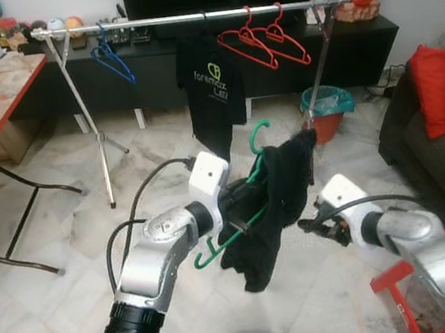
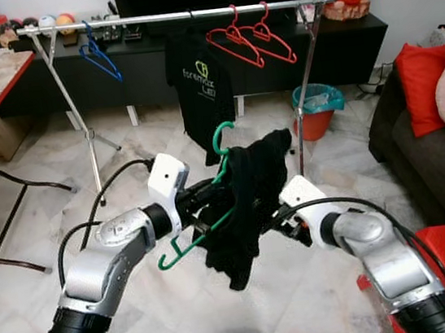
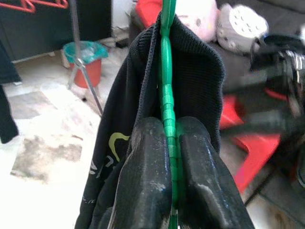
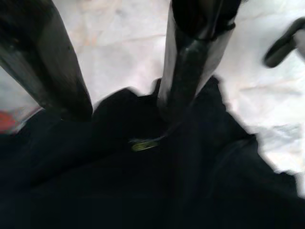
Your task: Hang hanger
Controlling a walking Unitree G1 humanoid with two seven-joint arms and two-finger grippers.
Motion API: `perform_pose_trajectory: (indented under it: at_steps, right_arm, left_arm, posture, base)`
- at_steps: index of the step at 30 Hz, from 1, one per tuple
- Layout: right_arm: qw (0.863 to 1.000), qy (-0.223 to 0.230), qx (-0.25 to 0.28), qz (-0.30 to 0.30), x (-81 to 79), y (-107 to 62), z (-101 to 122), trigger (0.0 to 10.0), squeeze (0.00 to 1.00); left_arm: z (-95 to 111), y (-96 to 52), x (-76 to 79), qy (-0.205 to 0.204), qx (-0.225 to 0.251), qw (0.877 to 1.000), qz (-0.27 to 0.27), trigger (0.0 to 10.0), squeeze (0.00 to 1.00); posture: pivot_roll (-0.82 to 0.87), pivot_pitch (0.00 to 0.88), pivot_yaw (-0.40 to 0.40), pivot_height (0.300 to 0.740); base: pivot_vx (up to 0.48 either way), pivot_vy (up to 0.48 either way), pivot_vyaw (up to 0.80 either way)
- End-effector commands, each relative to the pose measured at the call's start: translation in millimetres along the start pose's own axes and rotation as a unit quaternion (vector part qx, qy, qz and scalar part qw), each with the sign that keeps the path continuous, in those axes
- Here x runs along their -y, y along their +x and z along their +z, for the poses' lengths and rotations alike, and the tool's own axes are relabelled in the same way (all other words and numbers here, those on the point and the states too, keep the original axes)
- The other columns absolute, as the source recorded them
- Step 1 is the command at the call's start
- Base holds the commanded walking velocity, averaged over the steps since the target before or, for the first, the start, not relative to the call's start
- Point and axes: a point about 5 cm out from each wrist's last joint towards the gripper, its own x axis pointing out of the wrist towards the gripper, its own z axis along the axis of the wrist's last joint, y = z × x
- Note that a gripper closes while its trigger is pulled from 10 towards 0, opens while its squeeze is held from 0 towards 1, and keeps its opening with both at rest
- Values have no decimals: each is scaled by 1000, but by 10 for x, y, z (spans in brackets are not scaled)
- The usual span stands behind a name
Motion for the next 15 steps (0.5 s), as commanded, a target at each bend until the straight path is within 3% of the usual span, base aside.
perform_pose_trajectory:
  at_steps: [1,6,9,15]
  right_arm:
    - [999,-20,23,-9,154,-93,71,10000,0]
    - [998,-45,45,17,232,-199,122,10000,0]
    - [993,-77,51,75,189,-262,131,10000,0]
    - [977,-66,88,181,82,-318,148,10000,0]
  left_arm:
    - [66,-34,64,24,15,999,-41,10000,0]
    - [-29,-108,79,36,-14,996,-76,10000,0]
    - [-71,-147,111,36,-24,994,-101,10000,0]
    - [-80,-178,197,35,-27,988,-147,10000,0]
  posture:
    - [-8,0,-44,740]
    - [-11,0,-41,740]
    - [-9,0,-44,740]
    - [-6,0,-42,740]
  base:
    - [0,0,0]
    - [0,0,0]
    - [0,0,0]
    - [0,0,0]
